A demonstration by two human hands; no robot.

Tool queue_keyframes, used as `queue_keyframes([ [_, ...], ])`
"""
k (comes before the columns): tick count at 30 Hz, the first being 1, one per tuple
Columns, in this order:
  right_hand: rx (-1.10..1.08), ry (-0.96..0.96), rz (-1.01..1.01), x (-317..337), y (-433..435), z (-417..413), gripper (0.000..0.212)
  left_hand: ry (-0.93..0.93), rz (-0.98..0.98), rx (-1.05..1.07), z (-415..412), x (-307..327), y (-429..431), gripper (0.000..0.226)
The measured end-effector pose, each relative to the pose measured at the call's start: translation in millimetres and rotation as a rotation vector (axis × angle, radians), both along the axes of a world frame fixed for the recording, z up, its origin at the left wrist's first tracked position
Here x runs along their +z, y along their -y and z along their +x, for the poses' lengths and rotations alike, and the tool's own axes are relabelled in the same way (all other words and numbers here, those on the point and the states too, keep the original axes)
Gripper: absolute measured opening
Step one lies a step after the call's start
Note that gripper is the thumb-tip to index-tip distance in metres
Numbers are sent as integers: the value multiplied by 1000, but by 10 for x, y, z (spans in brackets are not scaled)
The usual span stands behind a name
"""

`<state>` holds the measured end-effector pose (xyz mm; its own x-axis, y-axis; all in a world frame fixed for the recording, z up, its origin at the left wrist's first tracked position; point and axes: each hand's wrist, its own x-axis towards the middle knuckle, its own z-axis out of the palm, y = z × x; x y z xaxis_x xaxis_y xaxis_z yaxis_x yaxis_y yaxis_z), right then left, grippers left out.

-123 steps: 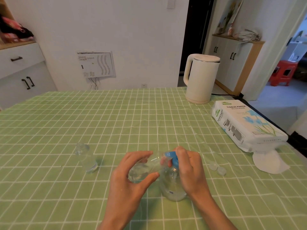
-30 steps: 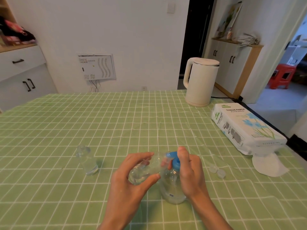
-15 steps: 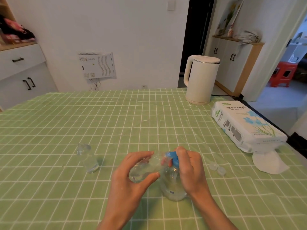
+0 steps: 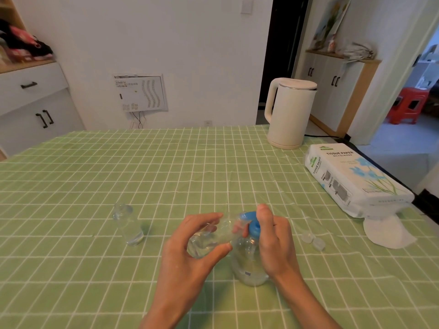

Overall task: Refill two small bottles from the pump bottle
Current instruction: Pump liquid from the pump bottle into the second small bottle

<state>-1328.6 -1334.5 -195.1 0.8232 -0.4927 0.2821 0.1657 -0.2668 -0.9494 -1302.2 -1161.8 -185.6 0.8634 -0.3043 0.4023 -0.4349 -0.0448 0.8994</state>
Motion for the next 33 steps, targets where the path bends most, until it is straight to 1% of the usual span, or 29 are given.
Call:
queue_keyframes([
  [8,-1,16,5,14,17,5,66,0,11,3,-2,10,2,44],
  [13,16,23,-35,6,25,1,55,7,36,14,1,-22,-11,45],
  [21,5,-9,3,-10,8,-1,68,-7,9,2,-11,-3,-1,46],
  [33,-3,11,9,-11,21,0,67,8,26,15,-2,-11,-3,46],
])
